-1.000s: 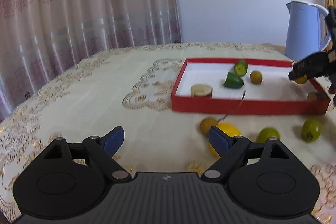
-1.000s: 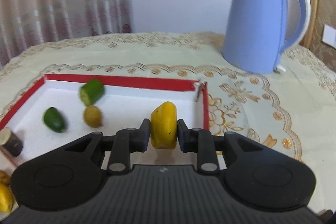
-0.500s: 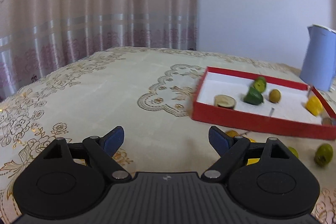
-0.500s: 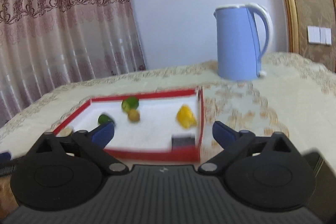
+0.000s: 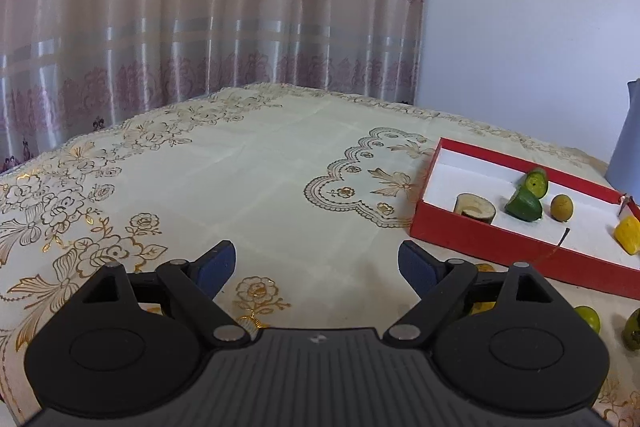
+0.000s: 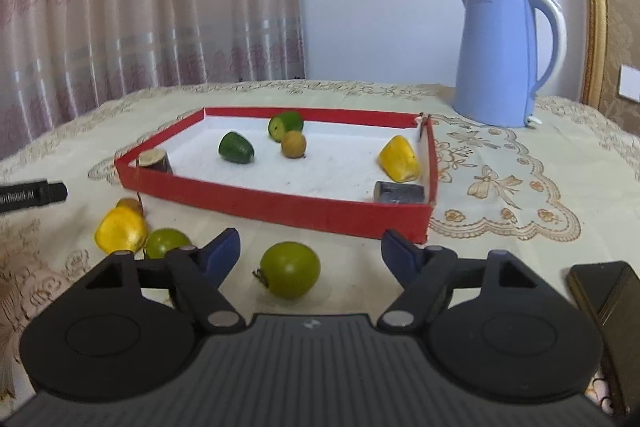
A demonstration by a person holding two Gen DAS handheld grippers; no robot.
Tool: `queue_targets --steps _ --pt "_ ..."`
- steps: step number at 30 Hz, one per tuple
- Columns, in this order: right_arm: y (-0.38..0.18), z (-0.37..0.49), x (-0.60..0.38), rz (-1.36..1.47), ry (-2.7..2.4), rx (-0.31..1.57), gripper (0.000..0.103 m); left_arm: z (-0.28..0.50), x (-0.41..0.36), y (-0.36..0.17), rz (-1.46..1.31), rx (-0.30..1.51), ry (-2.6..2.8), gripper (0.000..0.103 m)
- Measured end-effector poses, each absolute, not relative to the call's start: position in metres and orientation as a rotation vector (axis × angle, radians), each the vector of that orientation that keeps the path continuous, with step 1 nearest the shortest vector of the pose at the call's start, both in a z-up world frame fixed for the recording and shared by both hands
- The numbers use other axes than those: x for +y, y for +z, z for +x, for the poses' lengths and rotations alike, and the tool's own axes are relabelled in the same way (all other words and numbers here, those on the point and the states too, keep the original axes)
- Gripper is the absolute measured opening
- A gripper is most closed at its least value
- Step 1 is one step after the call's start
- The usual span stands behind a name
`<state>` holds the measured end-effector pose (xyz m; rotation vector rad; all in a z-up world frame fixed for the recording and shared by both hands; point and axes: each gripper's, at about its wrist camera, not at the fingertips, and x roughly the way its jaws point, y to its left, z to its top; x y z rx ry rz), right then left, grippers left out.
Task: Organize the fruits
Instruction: 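Grasp the green round fruit beside the tray with the right gripper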
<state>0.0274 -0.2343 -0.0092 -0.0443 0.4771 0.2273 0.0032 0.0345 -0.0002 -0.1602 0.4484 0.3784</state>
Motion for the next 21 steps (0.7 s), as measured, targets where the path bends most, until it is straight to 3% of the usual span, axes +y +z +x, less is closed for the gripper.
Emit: queue_targets --steps 2,7,9,21 --pt "-0.009 0.026 -0.231 -0.059 0.231 0.471 0.067 0.004 0.033 0.000 -0.151 0.453 0.374 0.089" --pt "-0.008 0.024 -0.229 -0.072 0.236 0.466 0.066 0.003 0.032 -0.001 -0.148 0.446 0.375 0.090" --pt "-0.008 0.025 -0.228 -0.083 0.240 0.469 0.066 0.003 0.032 0.000 -0.149 0.437 0.371 0.097" --pt "-0.014 0.038 -0.225 -0.082 0.279 0.558 0.036 0.002 0.030 0.000 -0.141 0.433 0.373 0.100"
